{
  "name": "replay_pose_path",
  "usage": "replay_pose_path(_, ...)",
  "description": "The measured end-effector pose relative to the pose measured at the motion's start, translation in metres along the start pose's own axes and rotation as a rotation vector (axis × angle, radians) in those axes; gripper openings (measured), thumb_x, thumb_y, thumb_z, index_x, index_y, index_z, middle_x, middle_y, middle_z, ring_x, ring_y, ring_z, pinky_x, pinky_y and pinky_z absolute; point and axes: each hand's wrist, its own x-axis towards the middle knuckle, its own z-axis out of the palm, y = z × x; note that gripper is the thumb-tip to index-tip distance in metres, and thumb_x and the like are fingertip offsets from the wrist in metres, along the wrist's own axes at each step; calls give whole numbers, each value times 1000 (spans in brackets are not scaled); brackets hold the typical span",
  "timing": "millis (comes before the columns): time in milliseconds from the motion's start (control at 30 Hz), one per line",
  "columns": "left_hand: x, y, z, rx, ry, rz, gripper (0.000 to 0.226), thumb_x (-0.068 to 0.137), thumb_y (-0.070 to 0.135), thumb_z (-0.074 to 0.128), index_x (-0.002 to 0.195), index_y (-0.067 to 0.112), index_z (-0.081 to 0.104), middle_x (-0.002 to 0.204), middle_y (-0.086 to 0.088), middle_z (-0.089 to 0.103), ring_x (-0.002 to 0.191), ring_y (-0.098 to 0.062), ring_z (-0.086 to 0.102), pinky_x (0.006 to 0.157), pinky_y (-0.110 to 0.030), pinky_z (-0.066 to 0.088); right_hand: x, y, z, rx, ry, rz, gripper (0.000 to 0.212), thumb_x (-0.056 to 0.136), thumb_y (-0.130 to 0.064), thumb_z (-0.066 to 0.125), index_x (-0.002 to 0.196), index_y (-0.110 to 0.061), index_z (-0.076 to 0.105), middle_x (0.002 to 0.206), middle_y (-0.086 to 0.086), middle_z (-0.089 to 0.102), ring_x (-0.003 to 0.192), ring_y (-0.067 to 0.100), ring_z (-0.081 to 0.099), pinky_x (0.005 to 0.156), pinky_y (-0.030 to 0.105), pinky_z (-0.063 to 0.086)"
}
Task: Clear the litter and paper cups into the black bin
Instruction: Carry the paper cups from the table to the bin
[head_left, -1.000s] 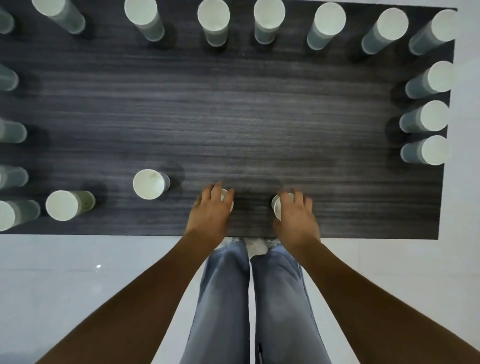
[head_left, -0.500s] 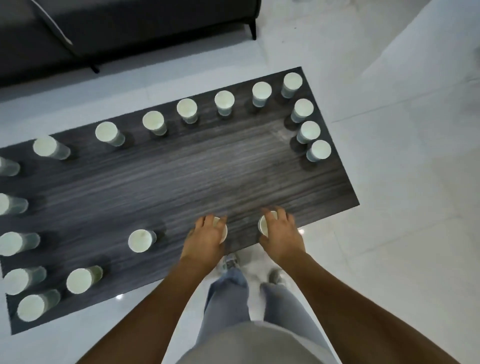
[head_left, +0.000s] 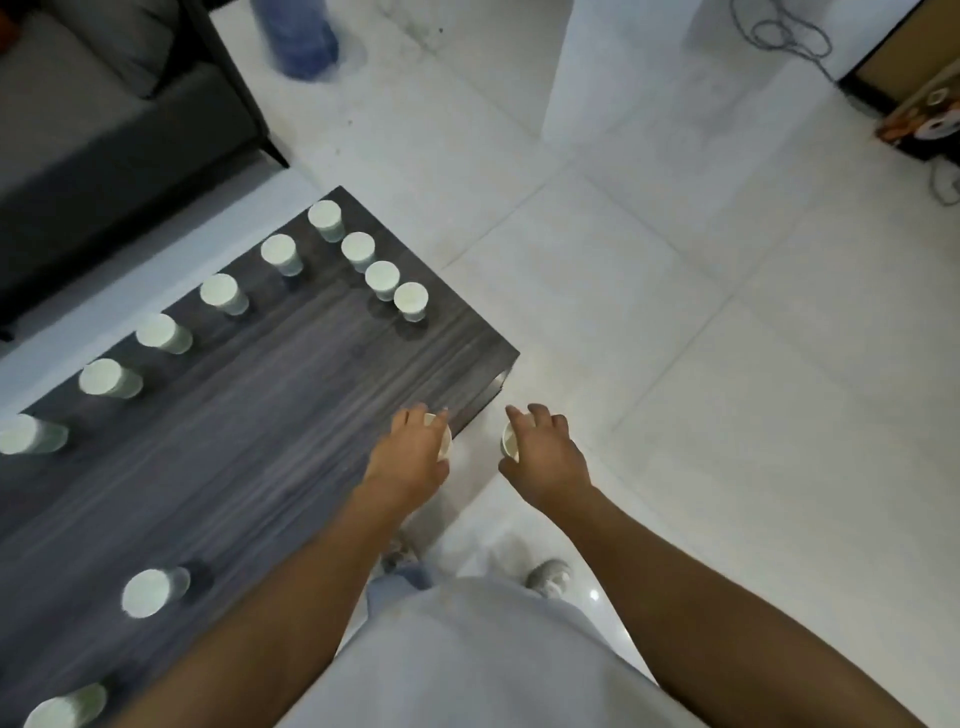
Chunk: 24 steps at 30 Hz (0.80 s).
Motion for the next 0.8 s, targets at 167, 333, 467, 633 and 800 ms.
replay_pose_path(167, 10, 116, 21, 74, -10, 121, 66, 91, 27, 56, 148, 20, 24, 150, -7, 25, 138, -26, 23, 106, -41, 37, -35, 108, -28, 52, 33, 104, 67, 90, -32, 57, 149, -22, 26, 148, 6, 31, 129, 29, 33, 96, 37, 44)
replay_pose_path(333, 20, 231, 39, 182, -23, 273, 64, 91, 27, 54, 147, 18, 24, 149, -9, 28, 136, -28, 26, 105, -38, 36, -75, 215, -57, 122, 99, 225, 67, 90, -32, 55, 149, -22, 25, 148, 6, 29, 129, 29, 32, 97, 39, 43)
replay_pose_path(467, 27, 316, 52, 235, -53, 416, 61, 90, 26, 54, 145, 18, 29, 145, -7, 32, 133, -26, 30, 99, -38, 41, -110, 292, -74, 196, 164, 357, 67, 89, -32, 55, 148, -22, 26, 147, 6, 29, 129, 29, 31, 96, 40, 43)
replay_pose_path(633, 36, 411, 66, 351, -77, 639, 59, 90, 27, 55, 143, 19, 31, 145, -5, 32, 132, -23, 31, 94, -35, 44, -154, 370, -86, 318, 255, 555, 67, 88, -31, 56, 148, -23, 27, 147, 5, 29, 130, 29, 30, 96, 39, 44)
replay_pose_path(800, 51, 503, 84, 474, -143, 844, 57, 90, 28, 55, 142, 18, 34, 143, -6, 36, 131, -23, 34, 97, -34, 44, -191, 435, -95, 413, 325, 736, 68, 89, -33, 56, 149, -23, 26, 148, 4, 28, 131, 28, 29, 99, 38, 42)
